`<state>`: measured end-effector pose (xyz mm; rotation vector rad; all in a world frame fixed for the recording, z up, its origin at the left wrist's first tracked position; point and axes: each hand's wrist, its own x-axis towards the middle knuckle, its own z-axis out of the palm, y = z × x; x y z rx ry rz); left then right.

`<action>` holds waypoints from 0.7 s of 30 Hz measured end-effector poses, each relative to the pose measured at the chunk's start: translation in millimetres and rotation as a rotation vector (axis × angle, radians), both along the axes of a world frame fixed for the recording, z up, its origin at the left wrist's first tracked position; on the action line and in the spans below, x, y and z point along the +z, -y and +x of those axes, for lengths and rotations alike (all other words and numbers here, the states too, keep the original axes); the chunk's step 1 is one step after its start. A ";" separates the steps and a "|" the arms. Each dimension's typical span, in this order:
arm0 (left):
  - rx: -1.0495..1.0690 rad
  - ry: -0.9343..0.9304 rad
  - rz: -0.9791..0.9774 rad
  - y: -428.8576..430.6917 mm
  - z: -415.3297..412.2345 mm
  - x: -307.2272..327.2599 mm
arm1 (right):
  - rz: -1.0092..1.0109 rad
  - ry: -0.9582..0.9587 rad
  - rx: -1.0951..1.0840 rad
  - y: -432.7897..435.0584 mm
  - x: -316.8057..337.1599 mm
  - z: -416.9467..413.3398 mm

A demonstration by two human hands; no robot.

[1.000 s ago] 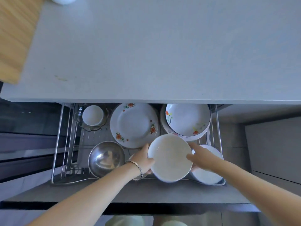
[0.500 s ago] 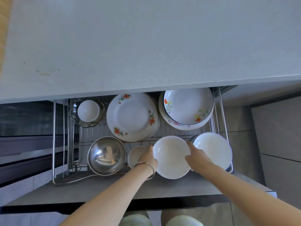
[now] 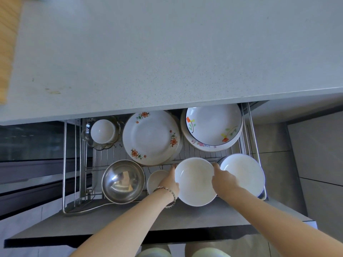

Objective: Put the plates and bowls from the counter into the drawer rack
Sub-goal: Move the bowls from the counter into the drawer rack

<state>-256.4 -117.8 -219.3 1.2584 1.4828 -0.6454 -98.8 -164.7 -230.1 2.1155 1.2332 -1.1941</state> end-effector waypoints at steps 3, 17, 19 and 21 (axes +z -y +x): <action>-0.094 0.003 0.062 -8.1 -4.8 9.8 | 0.004 0.089 0.145 -8.0 11.9 0.9; 0.443 0.296 0.717 -194.9 -96.8 153.5 | 0.398 -0.480 -0.060 -205.1 161.3 -86.5; 0.444 0.258 0.765 -234.2 -120.9 166.5 | 0.368 -0.587 -0.250 -249.7 179.5 -105.0; 0.451 0.220 0.813 -276.2 -144.2 176.5 | 0.369 -0.634 -0.380 -295.1 195.2 -122.6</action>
